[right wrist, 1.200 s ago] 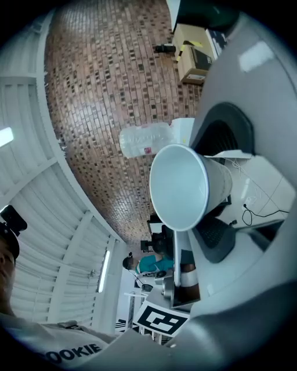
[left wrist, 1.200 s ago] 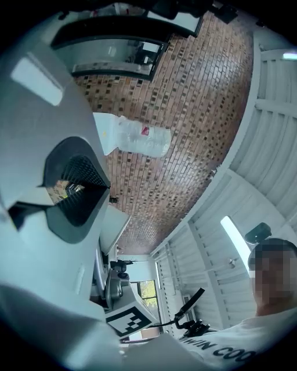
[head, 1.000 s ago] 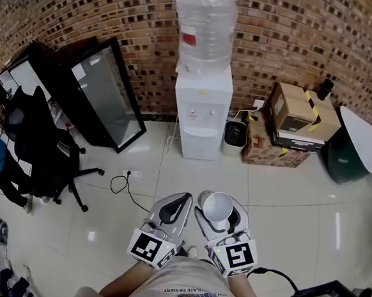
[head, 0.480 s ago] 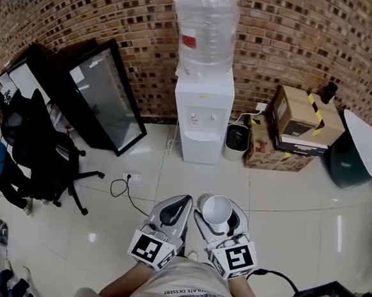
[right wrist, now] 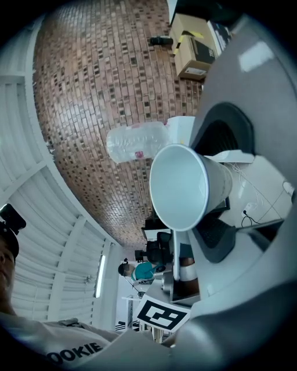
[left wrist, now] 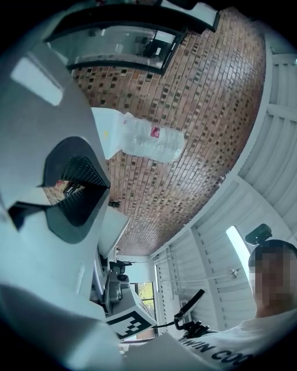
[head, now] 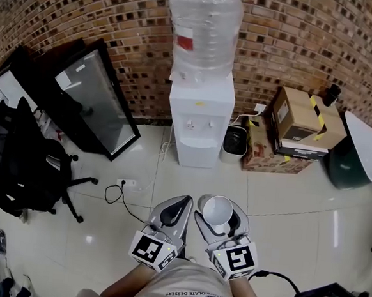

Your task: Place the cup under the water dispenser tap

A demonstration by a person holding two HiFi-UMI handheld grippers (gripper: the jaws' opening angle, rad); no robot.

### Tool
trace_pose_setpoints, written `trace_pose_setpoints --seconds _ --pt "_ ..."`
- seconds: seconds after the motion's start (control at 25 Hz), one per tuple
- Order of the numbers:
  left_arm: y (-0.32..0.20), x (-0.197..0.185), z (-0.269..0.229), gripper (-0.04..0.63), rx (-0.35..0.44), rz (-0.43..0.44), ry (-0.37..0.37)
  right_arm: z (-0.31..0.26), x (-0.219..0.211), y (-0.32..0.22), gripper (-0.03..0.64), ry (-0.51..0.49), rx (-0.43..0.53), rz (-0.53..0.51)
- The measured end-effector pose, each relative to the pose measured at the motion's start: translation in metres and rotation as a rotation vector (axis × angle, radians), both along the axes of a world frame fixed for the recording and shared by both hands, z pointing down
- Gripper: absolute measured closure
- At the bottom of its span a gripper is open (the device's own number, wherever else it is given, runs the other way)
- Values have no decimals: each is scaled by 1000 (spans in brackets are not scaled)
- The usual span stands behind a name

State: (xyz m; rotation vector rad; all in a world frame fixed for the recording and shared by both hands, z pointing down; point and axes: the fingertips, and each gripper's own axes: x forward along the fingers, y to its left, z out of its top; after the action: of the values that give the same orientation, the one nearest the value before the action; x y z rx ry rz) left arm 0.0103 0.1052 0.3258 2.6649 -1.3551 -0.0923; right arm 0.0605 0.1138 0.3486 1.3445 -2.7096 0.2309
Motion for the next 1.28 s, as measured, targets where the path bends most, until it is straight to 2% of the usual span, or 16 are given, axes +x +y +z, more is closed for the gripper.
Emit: trace_pose_setpoints --seconds 0.2,0.48,0.72,1.0,1.28 --pt "-42 -6 2 612 -25 33 0 2 -9 -43 291 7 -26 20" --pt "-113 -33 1 612 -50 56 5 2 -35 -112 291 16 -53 44" --pt "-168 -58 -3 612 -62 58 46 -4 -58 -166 291 41 -64 50" --pt "-219 -78 -3 612 -69 71 89 -14 -77 -218 291 98 -52 66" --pt "-252 -85 1 612 -81 78 85 -11 -83 -249 291 104 -63 78"
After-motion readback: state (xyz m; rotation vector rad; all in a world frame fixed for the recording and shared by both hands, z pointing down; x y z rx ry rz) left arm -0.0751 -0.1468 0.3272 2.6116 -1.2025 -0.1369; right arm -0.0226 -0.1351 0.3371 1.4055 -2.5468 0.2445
